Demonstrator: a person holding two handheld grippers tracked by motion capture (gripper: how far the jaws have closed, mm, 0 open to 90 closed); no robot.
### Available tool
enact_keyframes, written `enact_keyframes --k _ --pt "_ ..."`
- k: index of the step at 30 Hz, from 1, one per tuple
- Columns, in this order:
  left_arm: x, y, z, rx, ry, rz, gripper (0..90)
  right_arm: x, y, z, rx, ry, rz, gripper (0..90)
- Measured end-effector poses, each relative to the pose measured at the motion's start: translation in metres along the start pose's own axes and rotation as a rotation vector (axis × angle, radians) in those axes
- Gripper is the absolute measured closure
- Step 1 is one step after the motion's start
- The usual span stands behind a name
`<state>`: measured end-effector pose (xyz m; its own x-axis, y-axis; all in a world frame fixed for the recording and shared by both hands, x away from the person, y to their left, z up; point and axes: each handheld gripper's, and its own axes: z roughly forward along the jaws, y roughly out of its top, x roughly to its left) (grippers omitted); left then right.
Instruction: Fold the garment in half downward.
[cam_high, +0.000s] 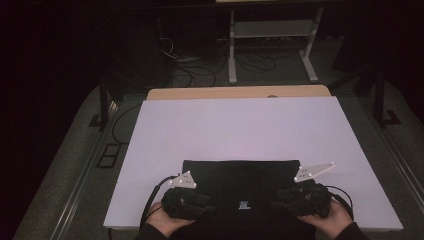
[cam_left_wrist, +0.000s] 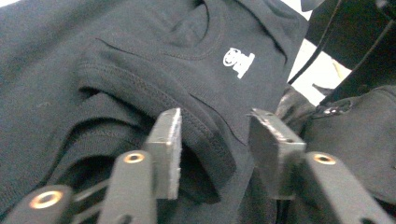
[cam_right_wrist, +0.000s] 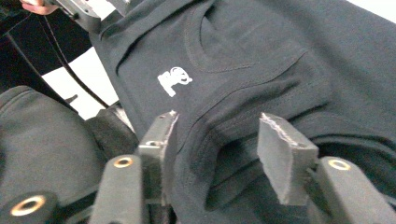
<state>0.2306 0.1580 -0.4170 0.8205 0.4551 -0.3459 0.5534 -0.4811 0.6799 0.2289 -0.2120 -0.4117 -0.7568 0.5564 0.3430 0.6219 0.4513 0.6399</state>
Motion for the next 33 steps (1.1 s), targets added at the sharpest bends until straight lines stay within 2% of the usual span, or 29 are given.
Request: enact_keyframes --k 8,12,21,26,29,33 --pt "0.009 0.003 -0.007 -0.049 0.012 -0.019 34.4 -0.006 0.003 -0.005 -0.032 -0.032 0.007 30.2" --pt "0.013 0.004 -0.009 -0.058 0.018 -0.006 28.5 -0.012 0.005 -0.007 -0.042 -0.052 0.021 25.3" --pt "0.018 0.009 -0.012 -0.082 0.001 0.029 14.5 -0.021 0.012 -0.015 -0.091 -0.106 0.021 12.0" --pt "0.021 0.012 -0.016 -0.097 0.019 0.036 8.4 -0.024 0.016 -0.020 -0.091 -0.118 0.032 0.7" --pt "0.026 0.016 -0.021 -0.102 0.025 0.017 0.0 -0.026 0.019 -0.024 -0.099 -0.122 0.023 0.0" --pt "0.035 0.016 -0.030 -0.126 0.042 0.006 0.0 -0.032 0.021 -0.032 -0.111 -0.123 0.029 0.0"
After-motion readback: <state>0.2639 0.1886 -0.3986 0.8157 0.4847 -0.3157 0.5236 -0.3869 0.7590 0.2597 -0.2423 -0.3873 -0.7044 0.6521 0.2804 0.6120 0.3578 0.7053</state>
